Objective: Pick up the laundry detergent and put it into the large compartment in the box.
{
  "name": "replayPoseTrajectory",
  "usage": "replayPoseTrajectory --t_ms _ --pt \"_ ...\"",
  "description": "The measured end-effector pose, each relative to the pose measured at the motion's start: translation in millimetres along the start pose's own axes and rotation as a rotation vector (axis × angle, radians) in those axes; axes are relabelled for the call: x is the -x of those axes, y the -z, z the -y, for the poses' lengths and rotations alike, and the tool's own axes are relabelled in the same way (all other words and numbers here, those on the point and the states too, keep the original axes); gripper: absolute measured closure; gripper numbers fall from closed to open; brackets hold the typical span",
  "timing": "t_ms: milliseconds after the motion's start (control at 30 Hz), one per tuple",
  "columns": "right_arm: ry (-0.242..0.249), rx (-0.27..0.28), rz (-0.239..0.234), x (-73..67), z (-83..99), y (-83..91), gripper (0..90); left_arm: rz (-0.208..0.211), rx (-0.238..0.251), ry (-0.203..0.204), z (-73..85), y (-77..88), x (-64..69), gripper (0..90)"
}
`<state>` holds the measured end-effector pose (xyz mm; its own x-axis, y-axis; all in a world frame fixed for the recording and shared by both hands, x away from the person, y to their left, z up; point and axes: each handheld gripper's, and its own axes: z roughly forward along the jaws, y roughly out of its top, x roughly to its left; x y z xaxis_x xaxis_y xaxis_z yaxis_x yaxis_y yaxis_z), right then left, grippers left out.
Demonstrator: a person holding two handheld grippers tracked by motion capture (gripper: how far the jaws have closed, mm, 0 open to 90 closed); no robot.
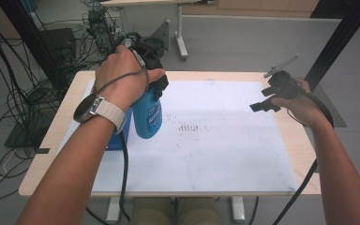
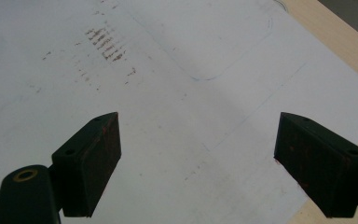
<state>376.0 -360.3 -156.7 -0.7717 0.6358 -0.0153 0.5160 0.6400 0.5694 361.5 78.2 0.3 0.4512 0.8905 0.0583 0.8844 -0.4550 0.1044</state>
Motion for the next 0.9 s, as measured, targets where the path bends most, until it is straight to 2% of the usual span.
replayPoseTrajectory --t_ms 300,733,900 --pt "-0.004 0.0 0.001 2.9 1.4 0.0 14.7 -0.011 0.009 0.031 2.1 11.7 -7.6 37.2" --pt "-0.004 -0.008 -0.004 4.7 -1.1 -4.9 14.7 0.001 0.011 0.096 4.4 27.6 -23.4 37.2" --pt "-0.008 -0.006 -0.003 5.3 -1.3 -5.0 14.7 -0.006 0.023 0.122 6.4 34.2 -26.2 37.3"
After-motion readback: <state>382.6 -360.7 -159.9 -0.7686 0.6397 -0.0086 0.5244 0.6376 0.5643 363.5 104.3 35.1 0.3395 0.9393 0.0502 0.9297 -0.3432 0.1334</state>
